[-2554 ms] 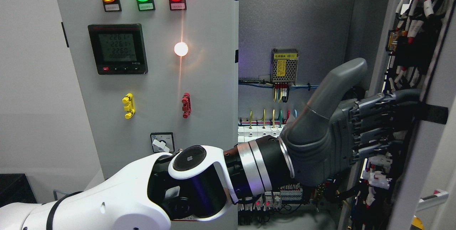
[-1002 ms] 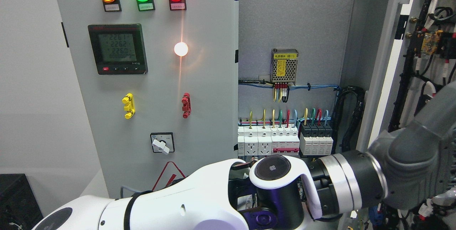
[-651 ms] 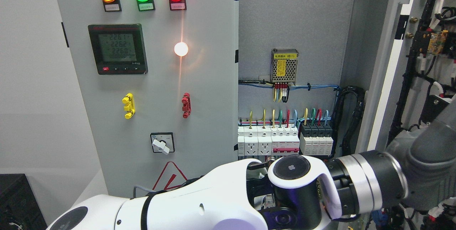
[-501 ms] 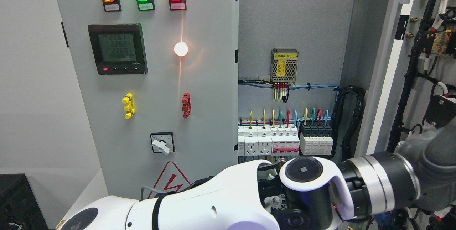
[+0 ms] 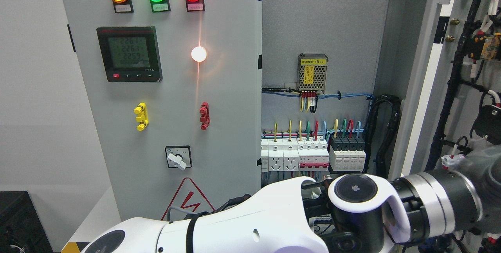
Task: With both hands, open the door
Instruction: 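Keep pushing the door wider with the left forearm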
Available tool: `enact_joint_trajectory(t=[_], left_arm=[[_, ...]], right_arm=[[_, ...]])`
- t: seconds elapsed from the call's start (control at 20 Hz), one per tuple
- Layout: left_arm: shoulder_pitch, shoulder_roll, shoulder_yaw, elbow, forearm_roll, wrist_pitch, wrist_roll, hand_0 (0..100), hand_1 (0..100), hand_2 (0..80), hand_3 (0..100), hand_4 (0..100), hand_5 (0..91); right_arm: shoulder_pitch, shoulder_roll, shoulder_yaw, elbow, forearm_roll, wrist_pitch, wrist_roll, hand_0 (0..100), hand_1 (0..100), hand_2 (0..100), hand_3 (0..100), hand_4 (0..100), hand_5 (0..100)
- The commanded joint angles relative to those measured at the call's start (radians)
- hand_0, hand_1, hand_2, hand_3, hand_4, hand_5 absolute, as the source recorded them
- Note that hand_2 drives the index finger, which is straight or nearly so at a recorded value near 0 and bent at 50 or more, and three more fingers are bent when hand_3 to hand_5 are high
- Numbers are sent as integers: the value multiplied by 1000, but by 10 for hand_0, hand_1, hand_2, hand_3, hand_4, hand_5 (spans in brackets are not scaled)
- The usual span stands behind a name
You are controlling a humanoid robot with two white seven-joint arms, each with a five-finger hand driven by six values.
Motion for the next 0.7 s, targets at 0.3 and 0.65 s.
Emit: enact_joint_trajectory(t=[0.3, 0.65], left_arm=[[-29, -46, -4, 53, -2, 1, 1, 0, 0, 0, 0, 0, 0], [-27, -37, -4, 27, -7, 2, 1, 0, 0, 0, 0, 0, 0]], right_arm=[[0, 0, 0, 0, -23, 0, 0, 191, 0, 0, 0, 0, 0], [0, 0, 0, 0, -21, 0, 0, 190, 0, 0, 0, 0, 0]])
